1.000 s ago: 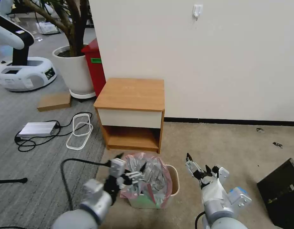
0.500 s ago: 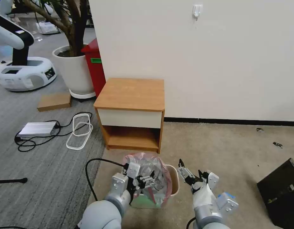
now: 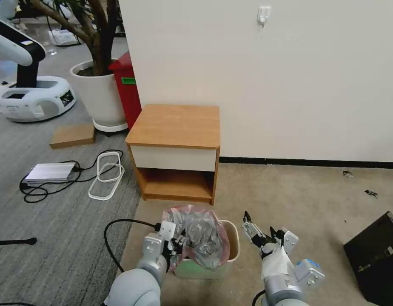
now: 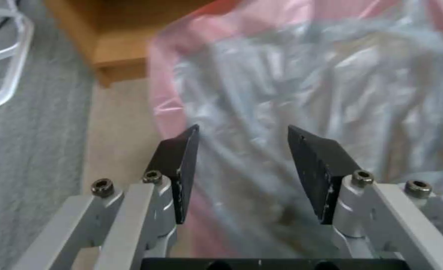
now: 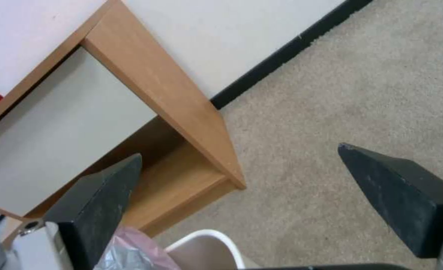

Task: Pick up the garbage bag from the table and place it over the trash can.

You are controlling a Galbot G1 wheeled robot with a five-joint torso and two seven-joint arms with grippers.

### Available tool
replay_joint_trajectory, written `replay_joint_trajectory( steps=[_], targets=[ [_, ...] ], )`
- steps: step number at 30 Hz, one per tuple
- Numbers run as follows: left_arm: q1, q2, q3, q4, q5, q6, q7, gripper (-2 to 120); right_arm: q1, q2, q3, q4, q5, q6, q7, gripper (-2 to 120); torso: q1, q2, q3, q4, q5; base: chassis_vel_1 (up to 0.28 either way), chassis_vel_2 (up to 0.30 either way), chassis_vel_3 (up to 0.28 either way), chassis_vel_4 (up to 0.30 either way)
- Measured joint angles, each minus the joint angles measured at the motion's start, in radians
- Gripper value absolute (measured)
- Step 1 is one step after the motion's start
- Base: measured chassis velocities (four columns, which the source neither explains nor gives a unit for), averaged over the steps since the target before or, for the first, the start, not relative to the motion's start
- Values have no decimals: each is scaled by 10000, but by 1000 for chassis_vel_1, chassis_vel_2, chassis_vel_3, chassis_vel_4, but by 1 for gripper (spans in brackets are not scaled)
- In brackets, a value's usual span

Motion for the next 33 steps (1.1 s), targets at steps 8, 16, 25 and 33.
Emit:
replay_joint_trajectory(
  steps=[8,16,25,33],
  targets=[
    [156,131,-513,20,15,-25,46,41,80,-2,-74,-105,-61,22,-1,100,0,0,0,0,0,0,0,0,0],
    [207,4,-641,446,67,-38,105,30,-16,81,-115,-243,-475,239,6,100,0,0,0,0,1,0,0,0,0],
    [164,-51,-440,596,280,-43,406,26,-59,167,-238,-259,-880,355,9,100,0,0,0,0,1,0,0,0,0],
    [77,-64,-425,890,310,-50,449,23,-44,203,-241,-312,-952,394,9,100,0,0,0,-1,1,0,0,0,0]
  ],
)
